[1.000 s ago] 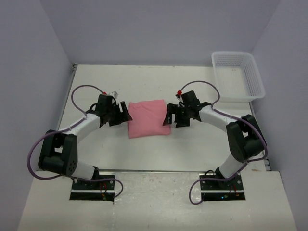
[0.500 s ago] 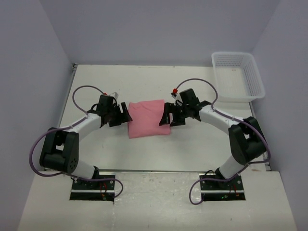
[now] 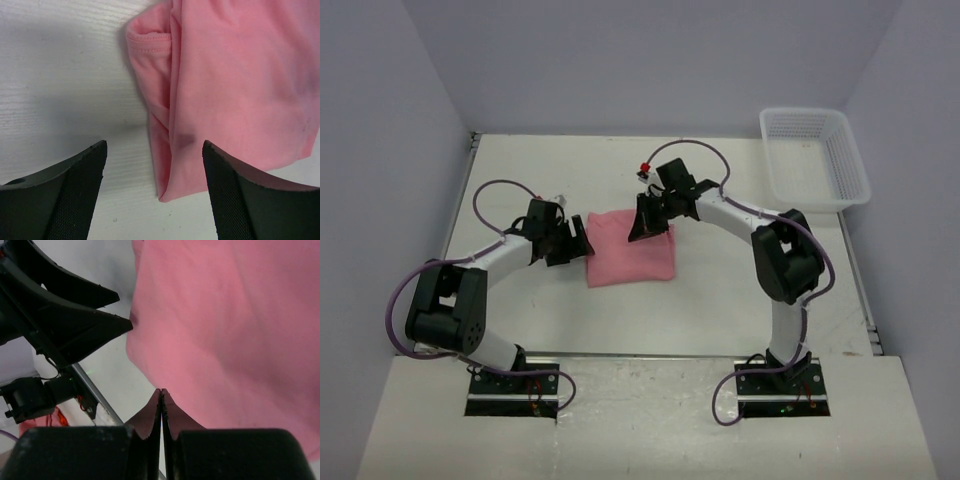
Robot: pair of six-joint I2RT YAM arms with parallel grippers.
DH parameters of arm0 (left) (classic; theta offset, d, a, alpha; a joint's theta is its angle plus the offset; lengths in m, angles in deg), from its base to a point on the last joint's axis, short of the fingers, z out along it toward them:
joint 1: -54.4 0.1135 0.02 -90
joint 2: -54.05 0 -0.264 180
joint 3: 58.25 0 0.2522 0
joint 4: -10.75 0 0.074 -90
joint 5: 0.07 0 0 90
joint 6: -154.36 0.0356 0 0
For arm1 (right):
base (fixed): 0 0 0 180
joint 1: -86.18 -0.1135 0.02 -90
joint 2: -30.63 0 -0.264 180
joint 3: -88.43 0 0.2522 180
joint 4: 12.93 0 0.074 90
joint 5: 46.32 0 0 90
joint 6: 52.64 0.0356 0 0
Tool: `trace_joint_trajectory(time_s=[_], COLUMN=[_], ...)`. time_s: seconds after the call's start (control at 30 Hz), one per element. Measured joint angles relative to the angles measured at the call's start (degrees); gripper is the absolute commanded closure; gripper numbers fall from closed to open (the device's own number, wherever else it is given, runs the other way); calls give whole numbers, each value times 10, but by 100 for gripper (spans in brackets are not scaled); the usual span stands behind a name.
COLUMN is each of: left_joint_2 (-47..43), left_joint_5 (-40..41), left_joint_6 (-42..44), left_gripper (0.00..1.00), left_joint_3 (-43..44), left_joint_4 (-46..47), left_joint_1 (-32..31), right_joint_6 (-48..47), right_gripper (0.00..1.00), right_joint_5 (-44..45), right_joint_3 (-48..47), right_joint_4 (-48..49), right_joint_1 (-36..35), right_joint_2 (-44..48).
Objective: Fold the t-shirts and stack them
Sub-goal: Put the neatly folded tshirt into the corner of the board with the left arm
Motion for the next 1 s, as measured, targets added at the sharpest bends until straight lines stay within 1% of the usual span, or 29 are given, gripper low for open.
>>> trace_joint_trajectory(time_s=[0.13,0.3,0.47,0.57,0.63,0.73,1.0], left_joint_2=[0,0,0,0,1,11,33], left_joint_5=[0,0,15,16,7,-15,-66], left_joint_6=[0,0,0,0,0,-3,-14], left_gripper=[21,21,20,17,17,16,16], left_joint_3=[0,-4,-5,-5,-6,-10,-17], left_joint_4=[1,5,3,2,5,27,93], left_joint_1=[0,0,0,0,0,0,1], right_joint_6=[9,22,26,30,37,41,46], right_gripper=[100,100,100,100,100,100,100], right_joint_5=[-29,-34,-7,18,35,39,47], right_joint_3=[-43,-47,-47,-38,-24,-12,-8], right_joint_4=[2,-4,-14,-16,-20,-21,-21], right_joint_1=[-14,-28,-29,-28,-28,-28,-28], right_joint_2=[-62,-97,-99,-99,-99,-100,-100])
